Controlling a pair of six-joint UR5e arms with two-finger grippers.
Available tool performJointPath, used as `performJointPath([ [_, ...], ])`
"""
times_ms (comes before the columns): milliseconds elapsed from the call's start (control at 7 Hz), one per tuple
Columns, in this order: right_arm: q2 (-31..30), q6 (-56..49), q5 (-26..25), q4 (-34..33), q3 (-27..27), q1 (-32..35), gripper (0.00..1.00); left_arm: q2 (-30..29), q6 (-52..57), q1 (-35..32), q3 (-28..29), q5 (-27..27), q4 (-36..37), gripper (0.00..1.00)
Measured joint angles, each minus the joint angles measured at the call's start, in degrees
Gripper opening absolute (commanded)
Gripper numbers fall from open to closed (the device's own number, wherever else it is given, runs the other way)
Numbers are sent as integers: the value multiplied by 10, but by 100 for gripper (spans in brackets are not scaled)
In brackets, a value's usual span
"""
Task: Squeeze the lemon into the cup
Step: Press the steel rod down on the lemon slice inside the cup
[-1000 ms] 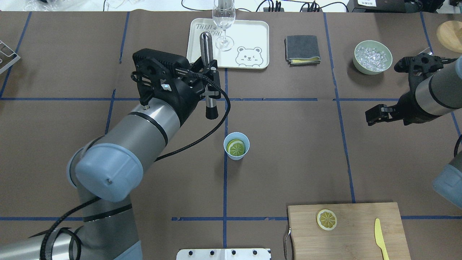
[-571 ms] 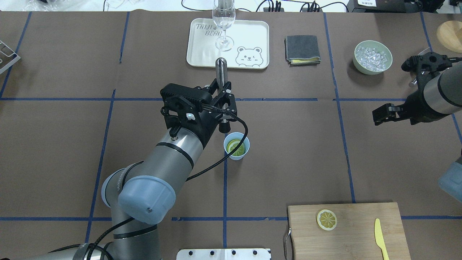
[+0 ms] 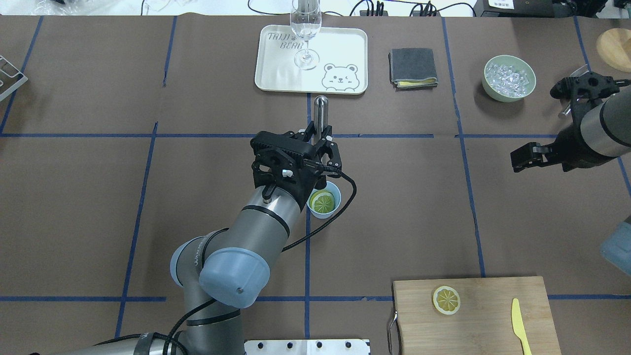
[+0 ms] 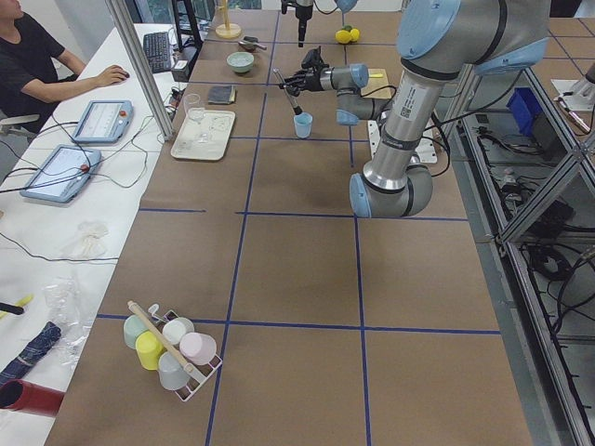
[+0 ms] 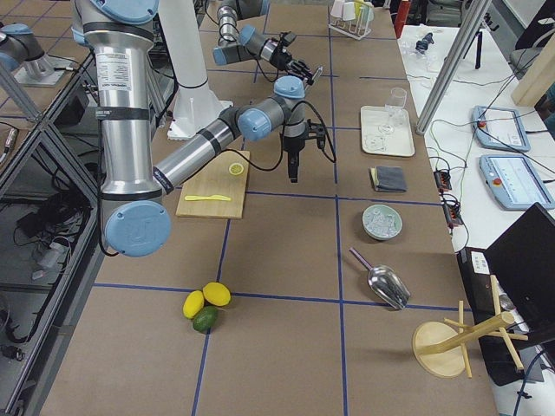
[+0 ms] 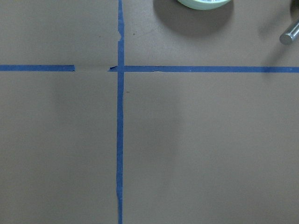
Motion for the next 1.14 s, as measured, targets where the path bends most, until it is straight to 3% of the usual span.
performJointPath([
  [1143, 3, 0, 0, 0, -9, -2, 100, -9, 0, 21, 82, 2, -21, 0],
])
